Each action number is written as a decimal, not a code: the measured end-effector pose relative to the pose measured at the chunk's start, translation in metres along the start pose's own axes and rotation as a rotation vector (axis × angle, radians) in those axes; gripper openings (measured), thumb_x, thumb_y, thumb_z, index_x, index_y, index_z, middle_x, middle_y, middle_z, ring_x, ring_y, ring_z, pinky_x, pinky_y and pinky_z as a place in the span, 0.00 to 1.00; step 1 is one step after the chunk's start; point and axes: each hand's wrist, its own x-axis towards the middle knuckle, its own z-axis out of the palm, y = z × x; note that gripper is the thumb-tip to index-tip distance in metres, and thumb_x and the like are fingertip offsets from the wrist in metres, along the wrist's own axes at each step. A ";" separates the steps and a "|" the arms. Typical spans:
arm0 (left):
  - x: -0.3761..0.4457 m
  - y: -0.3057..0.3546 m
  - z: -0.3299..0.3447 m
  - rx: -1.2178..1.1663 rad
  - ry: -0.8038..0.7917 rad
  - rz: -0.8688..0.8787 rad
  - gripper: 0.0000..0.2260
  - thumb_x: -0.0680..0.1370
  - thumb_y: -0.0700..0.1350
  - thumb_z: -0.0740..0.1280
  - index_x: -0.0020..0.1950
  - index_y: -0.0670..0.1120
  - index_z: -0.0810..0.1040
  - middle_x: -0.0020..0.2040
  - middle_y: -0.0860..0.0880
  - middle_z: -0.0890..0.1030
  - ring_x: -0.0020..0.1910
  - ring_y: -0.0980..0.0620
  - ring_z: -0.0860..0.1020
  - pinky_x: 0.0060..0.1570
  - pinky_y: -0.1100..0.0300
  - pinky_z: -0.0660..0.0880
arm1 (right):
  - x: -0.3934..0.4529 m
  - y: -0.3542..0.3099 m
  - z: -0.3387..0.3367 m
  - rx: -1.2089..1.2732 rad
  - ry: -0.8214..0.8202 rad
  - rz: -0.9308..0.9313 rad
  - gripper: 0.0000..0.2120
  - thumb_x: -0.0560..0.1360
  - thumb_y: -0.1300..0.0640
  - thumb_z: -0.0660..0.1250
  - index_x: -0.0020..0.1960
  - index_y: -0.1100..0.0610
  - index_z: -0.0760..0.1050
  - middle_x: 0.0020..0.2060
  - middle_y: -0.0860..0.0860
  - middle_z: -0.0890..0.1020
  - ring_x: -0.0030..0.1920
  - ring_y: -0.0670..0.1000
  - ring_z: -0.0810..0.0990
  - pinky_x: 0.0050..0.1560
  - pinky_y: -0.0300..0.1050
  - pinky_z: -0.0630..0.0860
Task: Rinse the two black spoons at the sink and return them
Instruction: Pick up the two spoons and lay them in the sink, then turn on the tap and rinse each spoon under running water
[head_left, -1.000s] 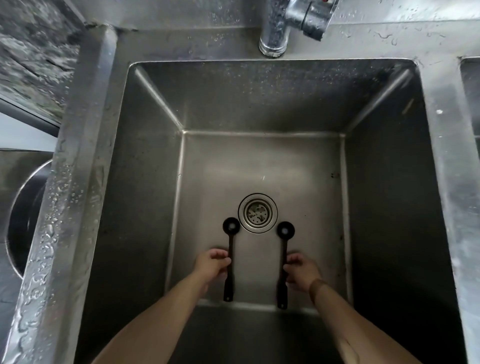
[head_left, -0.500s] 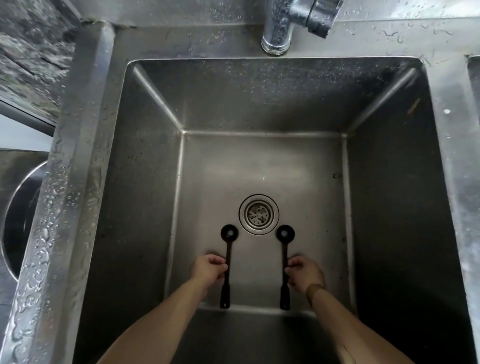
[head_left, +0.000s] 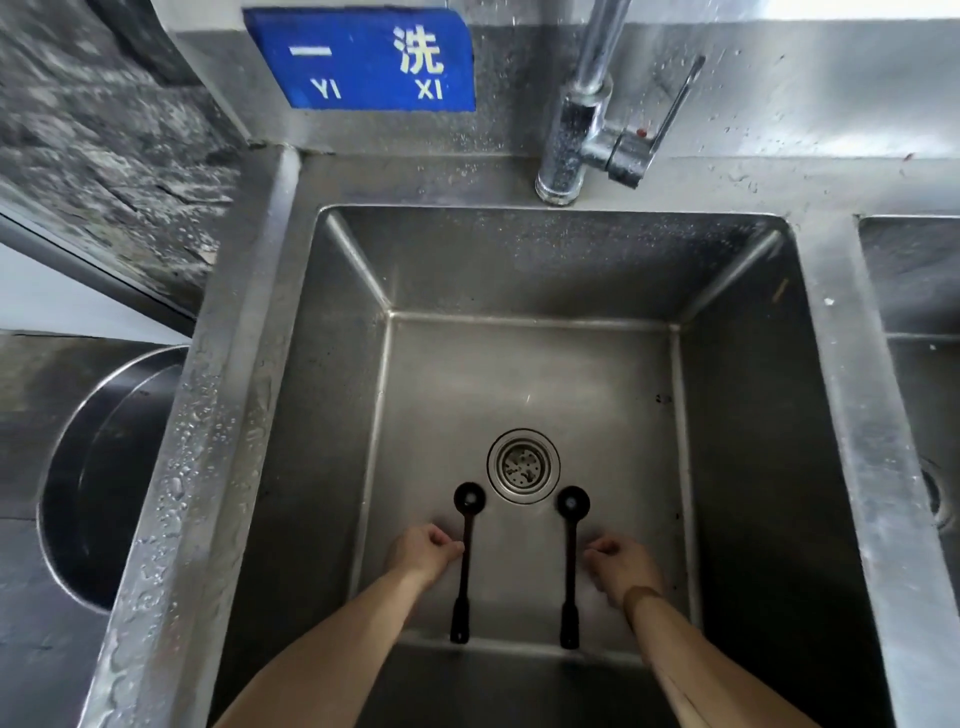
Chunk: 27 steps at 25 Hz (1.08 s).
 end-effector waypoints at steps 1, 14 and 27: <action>-0.006 0.010 -0.010 0.054 -0.005 0.045 0.08 0.73 0.51 0.72 0.38 0.48 0.81 0.38 0.43 0.83 0.41 0.45 0.82 0.37 0.59 0.71 | -0.008 -0.012 -0.008 0.007 0.016 -0.020 0.09 0.73 0.58 0.68 0.34 0.49 0.78 0.36 0.53 0.82 0.42 0.57 0.81 0.46 0.53 0.79; -0.055 0.182 -0.223 0.653 0.620 0.922 0.19 0.80 0.57 0.58 0.69 0.53 0.73 0.66 0.49 0.77 0.64 0.46 0.75 0.60 0.49 0.74 | -0.076 -0.254 -0.127 0.285 0.313 -0.442 0.22 0.74 0.42 0.65 0.64 0.51 0.75 0.56 0.53 0.84 0.57 0.60 0.83 0.61 0.59 0.78; 0.017 0.172 -0.301 0.675 0.759 0.688 0.27 0.82 0.54 0.52 0.79 0.45 0.55 0.81 0.46 0.52 0.79 0.45 0.51 0.78 0.48 0.50 | -0.072 -0.348 -0.167 0.248 0.562 -0.620 0.25 0.77 0.36 0.53 0.63 0.53 0.71 0.56 0.59 0.83 0.54 0.64 0.83 0.58 0.63 0.79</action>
